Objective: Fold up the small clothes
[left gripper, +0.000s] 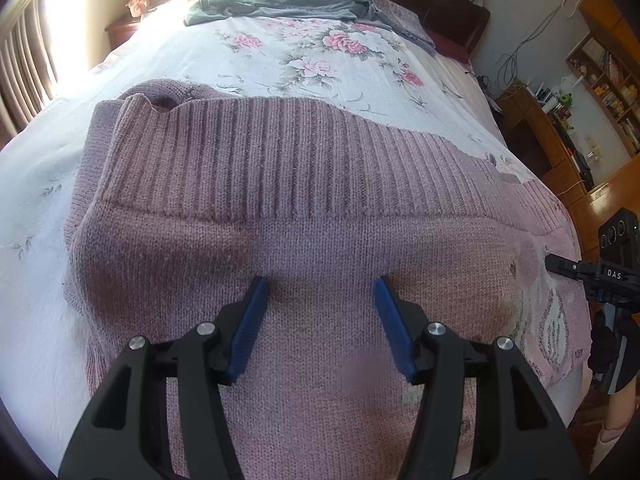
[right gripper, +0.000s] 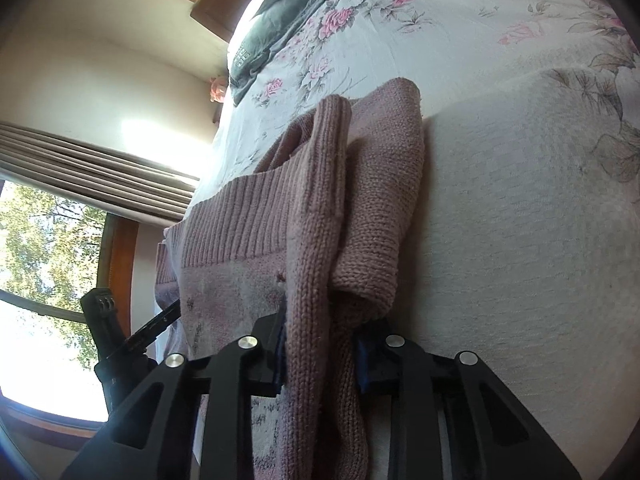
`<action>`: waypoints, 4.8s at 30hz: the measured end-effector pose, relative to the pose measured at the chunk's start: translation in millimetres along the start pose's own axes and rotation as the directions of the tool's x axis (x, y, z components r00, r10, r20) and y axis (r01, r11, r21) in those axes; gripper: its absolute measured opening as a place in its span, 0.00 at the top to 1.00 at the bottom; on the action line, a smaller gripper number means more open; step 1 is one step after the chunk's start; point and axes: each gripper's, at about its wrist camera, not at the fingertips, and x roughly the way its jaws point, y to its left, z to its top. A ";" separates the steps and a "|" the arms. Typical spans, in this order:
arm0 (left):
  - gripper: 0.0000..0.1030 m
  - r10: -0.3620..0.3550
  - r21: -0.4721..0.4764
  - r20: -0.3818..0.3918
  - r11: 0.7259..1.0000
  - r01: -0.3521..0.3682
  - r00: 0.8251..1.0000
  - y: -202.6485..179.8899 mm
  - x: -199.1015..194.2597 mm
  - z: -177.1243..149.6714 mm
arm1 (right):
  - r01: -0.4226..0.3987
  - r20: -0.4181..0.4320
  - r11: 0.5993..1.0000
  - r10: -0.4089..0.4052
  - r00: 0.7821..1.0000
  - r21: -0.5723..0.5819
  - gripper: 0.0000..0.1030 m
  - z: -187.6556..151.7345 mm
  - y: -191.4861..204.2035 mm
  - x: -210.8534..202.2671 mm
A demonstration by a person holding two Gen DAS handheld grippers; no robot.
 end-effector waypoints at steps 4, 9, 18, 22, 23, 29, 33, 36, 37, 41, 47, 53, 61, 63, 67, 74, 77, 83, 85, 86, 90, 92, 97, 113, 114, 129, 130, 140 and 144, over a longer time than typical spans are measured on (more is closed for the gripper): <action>0.44 -0.003 -0.002 -0.001 1.000 0.003 1.000 0.1 2.1 0.6 | -0.008 0.004 1.000 0.008 1.000 0.005 0.77 -1.3 -3.9 -1.4; 0.43 -0.003 0.001 0.002 1.000 0.003 1.000 0.8 3.6 1.1 | -0.006 0.002 1.000 0.006 1.000 0.015 0.78 -0.7 -5.4 0.4; 0.43 -0.023 -0.010 0.004 1.000 0.023 1.000 3.2 2.2 0.6 | 0.010 0.003 0.999 -0.010 1.000 0.045 0.80 0.6 2.6 -7.0; 0.45 -0.020 -0.023 0.031 1.000 0.021 0.999 8.5 -17.3 0.6 | -0.024 0.040 1.000 0.024 0.999 0.006 0.82 5.4 34.0 -23.4; 0.45 -0.028 -0.026 0.044 0.999 0.029 0.999 11.3 -23.8 0.5 | -0.027 0.046 0.999 0.028 0.999 -0.018 0.83 7.1 47.0 -27.2; 0.44 -0.075 -0.067 0.090 0.994 0.081 0.993 34.4 -56.1 -2.0 | -0.028 0.044 0.977 0.038 0.998 -0.211 0.84 14.3 148.6 -28.7; 0.44 -0.081 -0.090 0.109 0.992 0.091 0.991 51.3 -69.0 -9.5 | -0.035 -0.004 0.943 0.036 0.999 -0.332 0.84 11.5 215.2 -5.8; 0.44 -0.093 -0.118 0.122 0.987 0.107 0.988 66.5 -76.1 -15.3 | -0.024 -0.045 0.909 0.006 0.999 -0.417 0.84 1.9 256.9 21.4; 0.44 -0.098 -0.129 0.126 0.985 0.115 0.987 71.9 -77.9 -17.3 | -0.021 -0.060 0.897 -0.006 0.998 -0.441 0.84 -1.5 268.5 31.9; 0.44 -0.108 -0.168 0.141 0.977 0.131 0.984 90.1 -82.0 -21.7 | 0.003 -0.115 0.862 -0.071 0.991 -0.506 0.84 -17.8 300.6 77.9; 0.44 -0.118 -0.220 0.164 0.963 0.153 0.979 114.4 -89.2 -27.5 | 0.022 -0.201 0.851 -0.149 0.968 -0.525 0.84 -39.4 308.7 142.0; 0.44 -0.113 -0.244 0.175 0.957 0.154 0.978 127.0 -93.8 -28.8 | 0.066 -0.224 0.823 -0.230 0.947 -0.563 0.83 -60.7 309.1 183.6; 0.44 -0.121 -0.244 0.180 0.956 0.164 0.976 125.4 -100.1 -27.5 | 0.063 -0.196 0.788 -0.228 0.954 -0.613 0.59 -73.5 324.7 173.2; 0.44 -0.124 -0.247 0.181 0.955 0.167 0.976 125.2 -101.5 -27.6 | 0.059 -0.156 0.772 -0.202 0.967 -0.633 0.56 -74.8 332.2 152.4; 0.44 -0.134 -0.263 0.184 0.948 0.180 0.974 128.2 -102.8 -27.5 | 0.040 -0.094 0.745 -0.137 0.986 -0.666 0.42 -76.8 341.2 106.2; 0.44 -0.165 -0.281 0.187 0.936 0.213 0.969 128.5 -106.5 -29.2 | 0.112 -0.004 0.719 -0.158 0.987 -0.686 0.27 -88.4 326.2 70.1; 0.43 -0.177 -0.280 0.180 0.934 0.223 0.968 125.5 -106.2 -29.9 | 0.156 0.012 0.715 -0.202 0.979 -0.682 0.27 -84.0 303.3 76.4; 0.42 -0.207 -0.270 0.160 0.931 0.244 0.965 114.3 -102.3 -29.3 | 0.125 -0.042 0.783 -0.189 0.981 -0.609 0.29 -69.5 266.9 95.7; 0.41 -0.225 -0.267 0.149 0.928 0.258 0.963 109.7 -99.3 -28.4 | 0.095 -0.059 0.800 -0.161 0.985 -0.592 0.39 -65.6 261.9 101.3; 0.40 -0.234 -0.266 0.145 0.927 0.265 0.962 107.4 -97.4 -27.9 | 0.087 -0.061 0.802 -0.151 0.987 -0.591 0.47 -65.7 260.7 102.6; 0.38 -0.277 -0.293 0.124 0.907 0.302 0.953 102.7 -85.0 -25.4 | -0.030 -0.122 0.811 -0.052 0.991 -0.584 0.86 -67.5 258.7 100.0; 0.37 -0.309 -0.321 0.124 0.887 0.333 0.943 102.4 -77.6 -23.3 | -0.055 -0.123 0.791 -0.026 0.992 -0.609 0.87 -74.2 261.4 91.6; 0.37 -0.452 -0.409 0.152 0.781 0.472 0.879 102.6 -50.9 -15.9 | -0.111 -0.121 0.747 0.040 0.992 -0.655 0.88 -96.9 268.6 60.0; 0.37 -0.575 -0.423 0.123 0.707 0.567 0.809 55.0 11.0 41.4 | -0.154 -0.138 0.766 0.086 0.987 -0.624 0.88 -122.7 262.8 55.6; 0.62 -0.576 -0.425 0.130 0.703 0.570 0.807 56.3 11.6 41.8 | -0.157 -0.137 0.768 0.090 0.986 -0.621 0.88 -122.5 262.6 55.3; 0.78 -0.506 -0.268 0.305 0.767 0.583 0.807 105.2 -86.1 49.8 | -0.270 -0.214 0.703 0.169 0.962 -0.658 0.88 -137.3 324.5 88.3; 0.78 -0.499 -0.286 0.305 0.764 0.578 0.811 114.6 -84.6 47.2 | -0.270 -0.221 0.701 0.162 0.962 -0.660 0.88 -140.1 327.8 95.3; 0.78 -0.441 -0.413 0.257 0.754 0.510 0.860 189.3 -40.6 20.9 | -0.191 -0.265 0.728 0.014 0.964 -0.658 0.87 -165.1 336.6 178.8; 0.77 -0.442 -0.436 0.234 0.749 0.500 0.866 203.6 -21.7 14.5 | -0.154 -0.276 0.749 -0.040 0.960 -0.644 0.82 -175.2 329.0 206.0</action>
